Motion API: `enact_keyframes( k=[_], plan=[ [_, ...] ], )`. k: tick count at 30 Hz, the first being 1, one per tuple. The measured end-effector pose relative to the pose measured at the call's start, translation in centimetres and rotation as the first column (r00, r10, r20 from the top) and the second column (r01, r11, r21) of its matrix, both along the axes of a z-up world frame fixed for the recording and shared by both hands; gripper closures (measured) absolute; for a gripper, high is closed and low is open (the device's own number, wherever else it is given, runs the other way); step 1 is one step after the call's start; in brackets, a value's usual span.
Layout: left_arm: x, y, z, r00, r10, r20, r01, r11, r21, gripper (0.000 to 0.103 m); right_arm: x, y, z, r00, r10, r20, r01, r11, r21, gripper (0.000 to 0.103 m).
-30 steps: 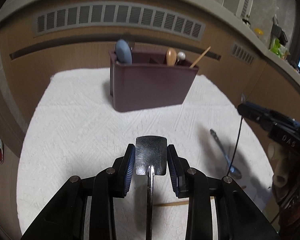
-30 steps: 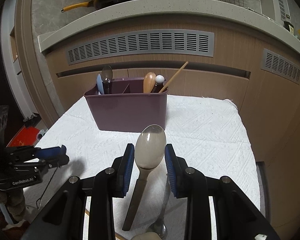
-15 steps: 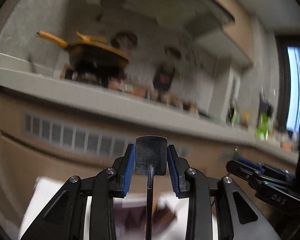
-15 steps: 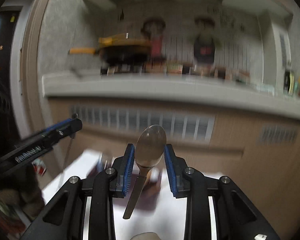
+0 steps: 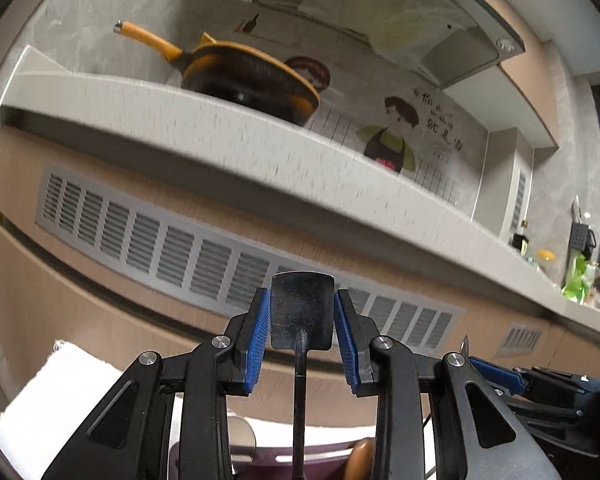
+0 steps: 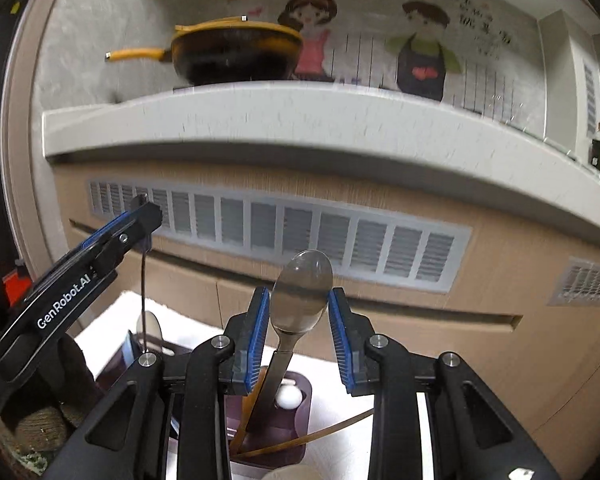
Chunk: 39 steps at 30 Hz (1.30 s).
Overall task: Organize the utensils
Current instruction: 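Drop the spatula spoon into the holder with the left tool while the right tool drops the dark-handled spoon in, then reach the left tool toward the wooden chopstick while the right tool grasps the face-handled metal spoon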
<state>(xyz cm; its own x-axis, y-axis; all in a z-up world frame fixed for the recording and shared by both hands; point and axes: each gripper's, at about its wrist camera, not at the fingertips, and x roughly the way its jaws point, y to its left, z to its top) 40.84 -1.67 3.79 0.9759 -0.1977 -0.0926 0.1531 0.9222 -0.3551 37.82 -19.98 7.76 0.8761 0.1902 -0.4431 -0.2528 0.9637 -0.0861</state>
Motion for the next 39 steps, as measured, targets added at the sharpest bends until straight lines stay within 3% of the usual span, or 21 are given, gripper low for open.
enact_keyframes(
  k=[4,7,9,12,16,21,27,29,31,34,37,39],
  plan=[
    [-0.4,-0.3,-2.6,0.995,-0.045,-0.085,0.047,0.998,0.031,0.07,0.9,0.1,-2.6,0.986,0.076,-0.146,-0.072,0.997,0.028,0.074],
    [-1.3,0.1,-3.6,0.984,-0.088,-0.157,0.097,0.994,0.044,0.061,1.2,-0.4,-4.1,0.966,0.117,-0.232,-0.105,0.992,0.065,0.074],
    [-1.7,0.7,-3.3,0.976,-0.105,-0.189,0.111,0.994,0.022,0.049,0.5,-0.9,-4.2,0.967,0.108,-0.231,-0.095,0.993,0.068,0.074],
    [-3.2,2.0,-1.9,0.976,-0.096,-0.197,0.098,0.995,0.004,0.049,-1.7,-2.3,-3.3,0.972,0.104,-0.212,-0.085,0.992,0.095,0.071],
    [-6.5,2.4,-0.8,0.967,-0.104,-0.233,0.12,0.991,0.058,0.047,-5.6,-3.9,-3.1,0.966,0.109,-0.235,-0.088,0.991,0.099,0.068],
    [-10.8,1.7,-3.4,0.908,-0.175,-0.38,0.232,0.967,0.11,0.047,-10.5,-4.5,-6.3,0.922,0.142,-0.36,-0.124,0.99,0.074,0.068],
    [-16.3,-0.8,-7.2,0.792,-0.272,-0.547,0.415,0.897,0.156,0.047,-17.0,-3.8,-11.4,0.822,0.242,-0.516,-0.253,0.966,0.051,0.068],
    [-17.5,-0.6,-8.2,0.775,-0.25,-0.581,0.407,0.9,0.154,0.047,-18.9,-3.1,-13.3,0.772,0.292,-0.565,-0.307,0.949,0.07,0.068],
    [-17.9,-0.3,-8.8,0.761,-0.223,-0.609,0.388,0.909,0.152,0.047,-20.1,-2.0,-14.4,0.751,0.318,-0.579,-0.361,0.932,0.043,0.068],
    [-18.1,0.5,-9.1,0.758,-0.161,-0.632,0.341,0.924,0.174,0.047,-21.1,0.1,-15.5,0.742,0.334,-0.582,-0.42,0.907,-0.015,0.068],
    [-18.2,1.1,-8.7,0.759,-0.143,-0.635,0.319,0.932,0.173,0.047,-21.0,1.8,-15.7,0.779,0.315,-0.543,-0.434,0.895,-0.103,0.069],
    [-18.4,1.6,-8.8,0.76,-0.133,-0.636,0.312,0.934,0.177,0.047,-19.8,2.0,-15.7,0.796,0.29,-0.531,-0.404,0.908,-0.109,0.069]
  ],
)
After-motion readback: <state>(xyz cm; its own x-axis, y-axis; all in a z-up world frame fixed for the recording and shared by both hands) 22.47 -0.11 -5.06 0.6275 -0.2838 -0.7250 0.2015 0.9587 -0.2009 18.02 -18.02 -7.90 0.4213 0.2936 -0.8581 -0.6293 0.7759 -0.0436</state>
